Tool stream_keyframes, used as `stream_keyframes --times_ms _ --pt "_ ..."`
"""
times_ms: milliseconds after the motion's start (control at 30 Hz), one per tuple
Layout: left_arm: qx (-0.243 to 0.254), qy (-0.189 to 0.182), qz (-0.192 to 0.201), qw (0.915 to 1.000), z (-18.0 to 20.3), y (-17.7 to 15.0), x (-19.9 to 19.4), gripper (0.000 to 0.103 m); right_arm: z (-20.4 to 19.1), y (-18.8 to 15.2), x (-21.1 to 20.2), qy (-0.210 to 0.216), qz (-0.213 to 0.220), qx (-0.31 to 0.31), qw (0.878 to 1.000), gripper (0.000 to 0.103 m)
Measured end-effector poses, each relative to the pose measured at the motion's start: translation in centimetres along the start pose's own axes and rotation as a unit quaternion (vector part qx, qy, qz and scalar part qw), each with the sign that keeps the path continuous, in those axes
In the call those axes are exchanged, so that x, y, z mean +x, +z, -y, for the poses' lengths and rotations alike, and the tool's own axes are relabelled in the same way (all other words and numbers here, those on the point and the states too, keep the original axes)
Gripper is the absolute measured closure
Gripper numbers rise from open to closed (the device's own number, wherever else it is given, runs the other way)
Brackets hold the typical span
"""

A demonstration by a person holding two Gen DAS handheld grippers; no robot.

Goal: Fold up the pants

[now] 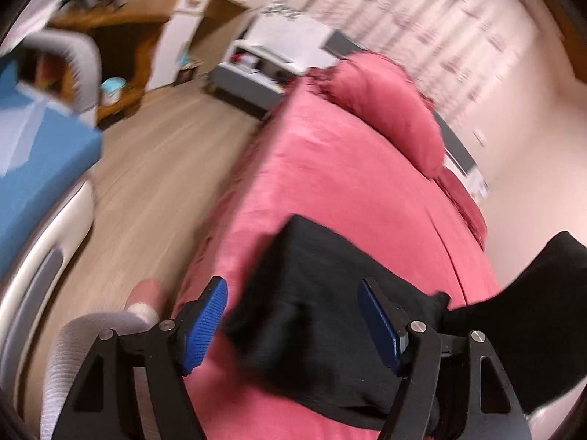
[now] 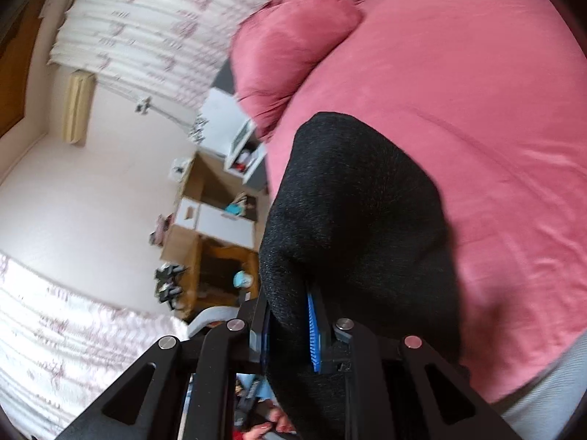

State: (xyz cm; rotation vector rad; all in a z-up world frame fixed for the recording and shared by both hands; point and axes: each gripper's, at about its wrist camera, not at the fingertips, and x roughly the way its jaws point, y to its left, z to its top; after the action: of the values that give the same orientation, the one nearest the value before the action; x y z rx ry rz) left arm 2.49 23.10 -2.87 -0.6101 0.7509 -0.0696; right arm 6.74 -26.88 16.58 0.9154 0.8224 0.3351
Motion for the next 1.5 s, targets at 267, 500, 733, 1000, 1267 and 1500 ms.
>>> stream_keyframes --times_ms 267,500,733,1000,1267,1500 --pt "-0.065 0.045 0.005 0.9969 -5.2 0.6 0.7 0.029 -5.8 -4.7 13.7 -0.025 -0.079 -0.086 0.993 0.087" --pt "-0.1 0.055 0.004 0.9934 -7.9 0.9 1.1 0.029 -4.4 -12.3 28.1 -0.084 -0.194 -0.148 0.966 0.082" --pt "-0.103 0.046 0.0 0.9936 -8.0 0.9 1.4 0.029 -2.1 -14.2 30.4 -0.005 -0.223 -0.092 0.971 0.059" --pt "-0.067 -0.023 -0.005 0.9974 -4.5 2.4 0.1 0.032 0.8 -12.8 21.4 -0.033 -0.151 -0.177 0.972 0.059" --pt "0.107 0.018 -0.056 0.9925 3.4 0.1 1.7 0.03 6.7 -15.7 17.2 -0.145 -0.145 -0.302 0.931 0.059" --pt "0.197 0.098 -0.064 0.9734 3.4 -1.4 4.6 0.012 7.6 -17.5 15.4 -0.131 -0.113 -0.358 0.918 0.059"
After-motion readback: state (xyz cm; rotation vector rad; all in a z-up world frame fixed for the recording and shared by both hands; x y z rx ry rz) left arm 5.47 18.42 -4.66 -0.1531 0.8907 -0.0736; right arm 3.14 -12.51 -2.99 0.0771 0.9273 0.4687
